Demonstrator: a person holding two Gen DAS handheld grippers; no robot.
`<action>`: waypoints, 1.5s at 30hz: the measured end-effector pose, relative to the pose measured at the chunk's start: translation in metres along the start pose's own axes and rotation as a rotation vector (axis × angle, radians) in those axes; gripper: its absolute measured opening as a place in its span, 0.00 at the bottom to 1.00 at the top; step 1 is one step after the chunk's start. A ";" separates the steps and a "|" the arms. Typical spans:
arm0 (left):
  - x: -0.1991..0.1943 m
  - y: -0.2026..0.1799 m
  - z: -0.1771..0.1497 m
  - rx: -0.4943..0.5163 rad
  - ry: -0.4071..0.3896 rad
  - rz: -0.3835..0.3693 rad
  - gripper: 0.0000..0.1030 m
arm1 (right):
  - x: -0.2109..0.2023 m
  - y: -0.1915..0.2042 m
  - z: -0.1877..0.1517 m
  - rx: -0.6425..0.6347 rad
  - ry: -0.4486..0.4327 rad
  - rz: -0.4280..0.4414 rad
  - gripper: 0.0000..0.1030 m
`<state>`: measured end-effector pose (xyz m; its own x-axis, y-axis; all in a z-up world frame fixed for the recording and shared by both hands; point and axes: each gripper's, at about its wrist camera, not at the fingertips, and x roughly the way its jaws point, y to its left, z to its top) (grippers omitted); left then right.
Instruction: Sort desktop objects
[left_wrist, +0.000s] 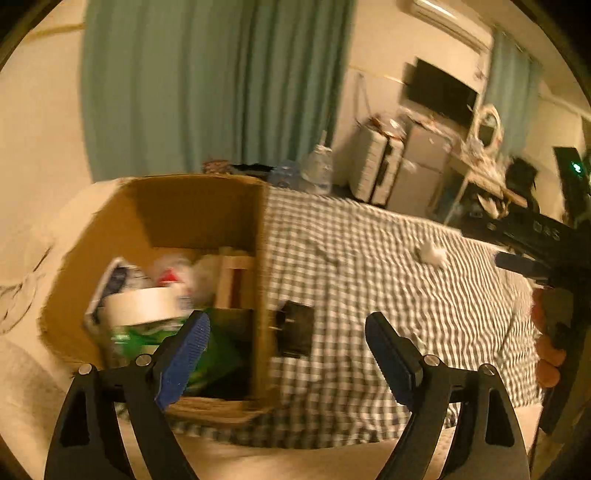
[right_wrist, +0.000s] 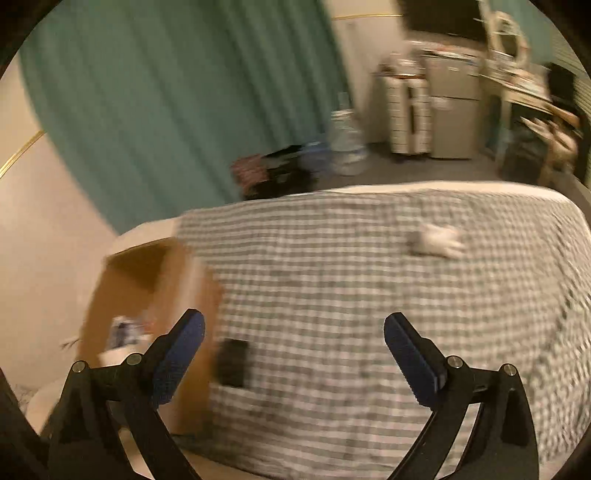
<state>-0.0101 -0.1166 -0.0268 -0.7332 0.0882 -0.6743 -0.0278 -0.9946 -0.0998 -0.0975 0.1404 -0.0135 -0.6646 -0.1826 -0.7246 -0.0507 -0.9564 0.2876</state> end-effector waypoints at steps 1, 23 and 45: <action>0.011 -0.017 -0.001 0.017 0.021 -0.006 0.89 | -0.001 -0.020 -0.005 0.027 0.002 -0.004 0.95; 0.208 -0.076 -0.012 0.246 0.270 0.409 1.00 | 0.072 -0.121 -0.025 0.136 0.099 -0.106 0.95; 0.233 -0.024 -0.024 0.076 0.207 0.177 0.53 | 0.174 -0.149 0.063 0.100 0.080 -0.133 0.95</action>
<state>-0.1641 -0.0712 -0.1987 -0.5769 -0.0855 -0.8124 0.0317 -0.9961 0.0822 -0.2520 0.2658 -0.1431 -0.5856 -0.0774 -0.8069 -0.2106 -0.9467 0.2436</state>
